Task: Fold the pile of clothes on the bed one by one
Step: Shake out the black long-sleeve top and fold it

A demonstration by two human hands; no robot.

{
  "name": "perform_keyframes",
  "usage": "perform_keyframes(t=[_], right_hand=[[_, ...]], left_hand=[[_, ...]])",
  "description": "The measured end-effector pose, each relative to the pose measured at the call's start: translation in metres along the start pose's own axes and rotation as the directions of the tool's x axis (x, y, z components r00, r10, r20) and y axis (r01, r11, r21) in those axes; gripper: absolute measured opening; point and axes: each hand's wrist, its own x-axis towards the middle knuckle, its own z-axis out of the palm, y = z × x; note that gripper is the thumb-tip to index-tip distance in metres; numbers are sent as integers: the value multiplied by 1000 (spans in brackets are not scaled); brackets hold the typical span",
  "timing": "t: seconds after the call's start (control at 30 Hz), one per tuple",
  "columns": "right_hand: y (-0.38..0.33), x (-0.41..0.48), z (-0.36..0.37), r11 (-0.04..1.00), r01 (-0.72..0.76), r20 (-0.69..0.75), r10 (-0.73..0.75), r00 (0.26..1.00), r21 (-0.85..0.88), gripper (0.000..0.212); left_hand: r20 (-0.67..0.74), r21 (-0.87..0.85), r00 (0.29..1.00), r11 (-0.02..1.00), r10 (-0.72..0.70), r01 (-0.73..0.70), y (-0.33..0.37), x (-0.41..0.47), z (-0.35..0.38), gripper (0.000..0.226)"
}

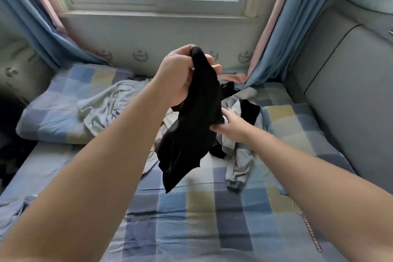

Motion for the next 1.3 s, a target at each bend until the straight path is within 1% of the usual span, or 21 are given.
perform_keyframes(t=[0.07, 0.17, 0.27, 0.33, 0.37, 0.43, 0.47, 0.53, 0.57, 0.6, 0.67, 0.73, 0.77, 0.83, 0.9, 0.97, 1.0, 1.07, 1.13, 1.2, 1.3], right_hand=[[3, 7, -3, 997, -6, 35, 9, 999, -80, 41], [4, 12, -4, 1000, 9, 59, -9, 998, -4, 12], [-8, 7, -10, 992, 69, 69, -76, 995, 109, 20], [-21, 0, -18, 977, 108, 67, -122, 990, 182, 3], [-28, -3, -20, 968, 136, 116, -163, 980, 212, 26], [-43, -14, -12, 974, 98, 319, -161, 934, 203, 76], [-47, -16, -2, 982, 105, 390, -158, 907, 154, 79], [-56, -22, 17, 987, 144, 464, -158, 871, 66, 44], [-60, -27, 22, 983, 175, 443, -182, 878, 57, 21], [-59, -29, 20, 978, 202, 412, -204, 888, 49, 9], [-53, -30, 5, 973, 229, 330, -226, 916, 31, 17], [-46, -31, -16, 980, 183, 239, -197, 951, 80, 24], [-41, -28, -27, 978, 174, 200, -194, 960, 113, 30], [-44, -31, -47, 968, 202, 137, -223, 965, 149, 39], [-62, -41, -65, 954, 244, 70, -259, 963, 175, 40], [-83, -52, -82, 937, 265, -6, -271, 963, 226, 35], [-88, -53, -90, 929, 273, -49, -269, 962, 251, 35], [-102, -57, -106, 901, 276, -111, -253, 961, 334, 31], [-117, -61, -119, 868, 284, -131, -253, 959, 408, 30], [-134, -64, -128, 842, 289, -136, -255, 957, 456, 29], [-161, -69, -138, 813, 316, -179, -262, 949, 489, 27]], left_hand=[[37, -62, 999, 998, 30, -27, 17, -4, 4, 30], [79, -65, 994, 996, 72, -67, 46, -17, 9, 28], [-56, -40, 988, 989, 143, -146, 68, -27, 11, 28], [-131, 0, 976, 984, 176, -178, 74, -34, 10, 30], [-137, 16, 973, 982, 187, -187, 74, -37, 10, 31], [-79, 13, 983, 986, 166, -166, 73, -43, 16, 30], [-27, 2, 991, 991, 133, -133, 73, -46, 22, 28], [69, 22, 996, 998, 49, -51, 77, -51, 30, 23], [77, 47, 997, 998, 25, -29, 81, -54, 32, 22], [55, 69, 998, 997, 34, -38, 86, -54, 30, 23], [-83, 139, 987, 983, 137, -124, 97, -54, 20, 29], [-299, 285, 922, 945, 247, -161, 102, -50, -1, 33], [-394, 389, 869, 911, 298, -136, 101, -47, -14, 34], [-504, 624, 771, 781, 389, 13, 97, -43, -38, 30], [-518, 740, 736, 660, 435, 131, 91, -41, -54, 27], [-507, 811, 740, 535, 443, 236, 85, -42, -61, 24], [-482, 845, 761, 460, 433, 273, 82, -40, -62, 20], [-389, 900, 854, 340, 345, 272, 79, -39, -53, 19], [-209, 957, 950, 250, 232, 149, 76, -39, -29, 32], [-66, 959, 994, 280, 81, 41, 69, -42, 1, 33], [32, 918, 986, 395, -166, 37, 52, -42, 37, 39]])
